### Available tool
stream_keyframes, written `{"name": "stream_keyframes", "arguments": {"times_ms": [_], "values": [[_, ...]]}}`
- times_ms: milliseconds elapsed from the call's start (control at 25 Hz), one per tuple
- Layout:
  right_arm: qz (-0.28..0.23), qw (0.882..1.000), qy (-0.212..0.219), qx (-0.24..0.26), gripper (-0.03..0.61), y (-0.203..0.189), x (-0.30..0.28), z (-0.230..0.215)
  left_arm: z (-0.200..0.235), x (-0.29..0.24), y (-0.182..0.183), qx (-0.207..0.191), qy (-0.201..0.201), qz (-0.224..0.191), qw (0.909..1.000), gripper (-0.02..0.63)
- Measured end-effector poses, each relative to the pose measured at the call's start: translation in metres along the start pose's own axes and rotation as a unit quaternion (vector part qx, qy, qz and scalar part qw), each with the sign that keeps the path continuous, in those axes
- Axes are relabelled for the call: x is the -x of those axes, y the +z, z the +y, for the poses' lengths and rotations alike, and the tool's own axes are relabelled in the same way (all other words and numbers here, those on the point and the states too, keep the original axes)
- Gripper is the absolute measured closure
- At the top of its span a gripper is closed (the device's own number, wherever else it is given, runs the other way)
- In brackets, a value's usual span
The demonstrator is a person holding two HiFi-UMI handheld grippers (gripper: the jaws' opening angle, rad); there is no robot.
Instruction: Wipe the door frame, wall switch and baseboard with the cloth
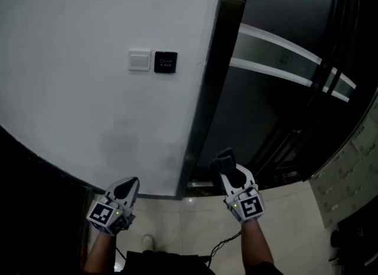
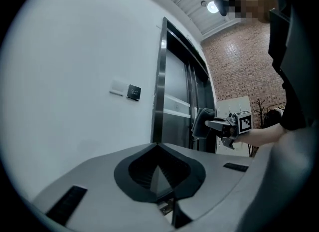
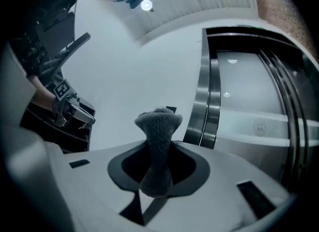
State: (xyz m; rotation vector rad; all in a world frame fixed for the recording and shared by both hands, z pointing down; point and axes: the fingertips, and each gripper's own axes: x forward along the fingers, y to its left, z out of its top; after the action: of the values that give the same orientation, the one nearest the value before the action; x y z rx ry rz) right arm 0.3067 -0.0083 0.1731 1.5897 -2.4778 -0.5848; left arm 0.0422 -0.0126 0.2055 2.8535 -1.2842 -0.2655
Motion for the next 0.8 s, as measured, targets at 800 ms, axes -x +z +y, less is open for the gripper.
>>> {"name": "stream_keyframes", "arguments": {"times_ms": [800], "values": [[0.095, 0.91, -0.111, 0.389, 0.489, 0.097, -0.214, -0.125, 0.106, -0.117, 0.011, 0.02, -0.067, -0.006, 0.9975, 0.624]]}}
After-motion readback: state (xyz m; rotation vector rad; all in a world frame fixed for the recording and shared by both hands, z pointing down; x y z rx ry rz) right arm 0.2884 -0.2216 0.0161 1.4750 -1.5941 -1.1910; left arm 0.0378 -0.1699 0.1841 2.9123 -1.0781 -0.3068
